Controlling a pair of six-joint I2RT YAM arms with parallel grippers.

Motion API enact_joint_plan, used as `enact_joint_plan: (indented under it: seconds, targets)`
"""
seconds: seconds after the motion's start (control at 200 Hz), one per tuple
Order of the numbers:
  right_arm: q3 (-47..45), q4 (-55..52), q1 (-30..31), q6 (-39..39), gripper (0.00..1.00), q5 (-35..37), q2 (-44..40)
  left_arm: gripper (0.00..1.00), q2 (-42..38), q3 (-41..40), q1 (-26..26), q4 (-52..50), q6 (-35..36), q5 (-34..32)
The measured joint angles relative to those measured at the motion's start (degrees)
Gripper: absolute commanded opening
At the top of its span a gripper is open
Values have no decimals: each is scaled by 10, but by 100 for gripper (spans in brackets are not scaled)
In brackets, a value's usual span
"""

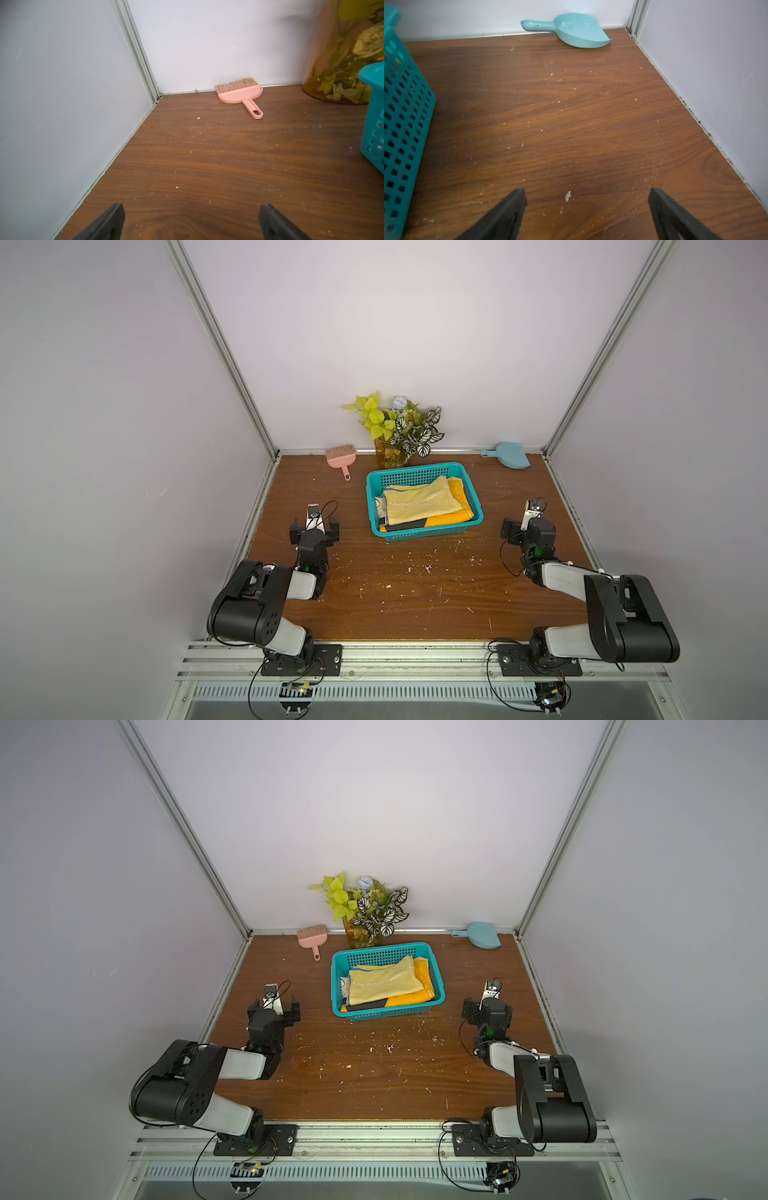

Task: Put the folded pillowcase in the basket
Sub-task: Reset both arms

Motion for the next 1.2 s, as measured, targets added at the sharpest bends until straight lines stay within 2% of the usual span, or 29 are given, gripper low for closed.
enact_joint_plan:
  seconds: [0.145, 0.255, 0.395, 0.581, 1.196]
  targets:
    - [-52, 125, 0, -9, 99, -23, 13, 100, 28, -51, 13, 115, -6, 10]
    - [-81, 209, 0, -18, 99, -46, 29, 99, 33, -66, 15, 135, -10, 14]
    - [-112, 314, 0, -27, 100, -67, 77, 99, 36, -40, 21, 138, -13, 27]
    - [-108, 330, 0, -27, 100, -59, 81, 100, 35, -27, 39, 128, -27, 38]
    - [-105, 339, 1, -27, 100, -51, 81, 99, 35, -27, 40, 127, -33, 45]
